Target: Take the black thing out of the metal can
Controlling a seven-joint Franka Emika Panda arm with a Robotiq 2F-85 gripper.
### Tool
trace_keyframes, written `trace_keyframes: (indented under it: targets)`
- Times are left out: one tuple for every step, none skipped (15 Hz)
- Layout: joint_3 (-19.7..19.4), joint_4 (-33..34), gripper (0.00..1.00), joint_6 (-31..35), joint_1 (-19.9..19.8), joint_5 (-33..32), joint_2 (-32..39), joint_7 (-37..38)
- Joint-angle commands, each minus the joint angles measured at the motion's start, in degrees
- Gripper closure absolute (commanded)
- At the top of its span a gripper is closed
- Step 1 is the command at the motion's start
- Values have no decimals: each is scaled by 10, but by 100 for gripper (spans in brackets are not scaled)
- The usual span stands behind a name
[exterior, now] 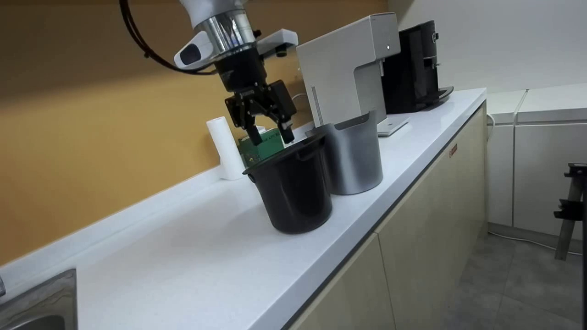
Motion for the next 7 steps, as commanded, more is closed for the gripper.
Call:
trace_keyframes:
  targets:
    - [3, 27, 0, -76, 2, 10, -36, 25]
    - [3, 30, 0, -88, 1, 14, -46, 24]
    - [2, 34, 0, -99, 0, 20, -54, 22]
    - [1, 36, 0, -110, -2, 25, -62, 19]
    - [-1, 37, 0, -119, -3, 28, -71, 18]
    - [-3, 36, 0, -130, -5, 30, -78, 14]
    - [-6, 35, 0, -140, -7, 31, -86, 14]
